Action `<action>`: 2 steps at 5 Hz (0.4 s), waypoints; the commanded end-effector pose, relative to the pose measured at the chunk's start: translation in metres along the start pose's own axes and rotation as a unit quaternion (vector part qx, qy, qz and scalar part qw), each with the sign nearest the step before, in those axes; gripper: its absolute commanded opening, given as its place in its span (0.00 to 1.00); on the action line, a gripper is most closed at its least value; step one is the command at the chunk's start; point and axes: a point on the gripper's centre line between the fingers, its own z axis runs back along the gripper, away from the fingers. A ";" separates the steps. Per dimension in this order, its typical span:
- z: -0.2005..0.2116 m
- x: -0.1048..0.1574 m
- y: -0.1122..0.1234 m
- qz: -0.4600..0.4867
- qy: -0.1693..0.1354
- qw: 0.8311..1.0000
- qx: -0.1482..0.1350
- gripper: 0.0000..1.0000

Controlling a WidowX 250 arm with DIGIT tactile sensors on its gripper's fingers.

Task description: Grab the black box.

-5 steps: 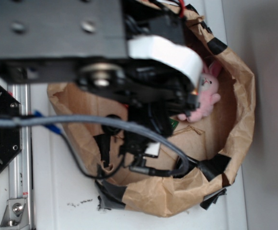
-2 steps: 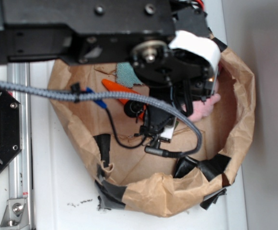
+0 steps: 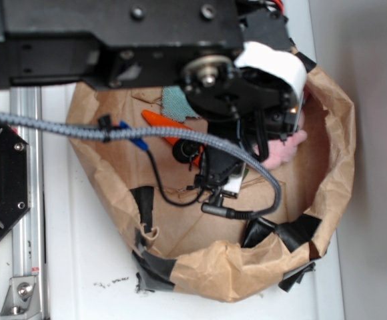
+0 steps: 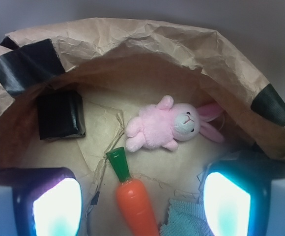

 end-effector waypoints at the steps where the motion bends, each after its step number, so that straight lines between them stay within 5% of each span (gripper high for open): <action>1: -0.030 0.009 -0.011 -0.091 -0.011 0.994 -0.054 1.00; 2: -0.052 0.015 -0.037 -0.192 -0.025 0.978 -0.073 1.00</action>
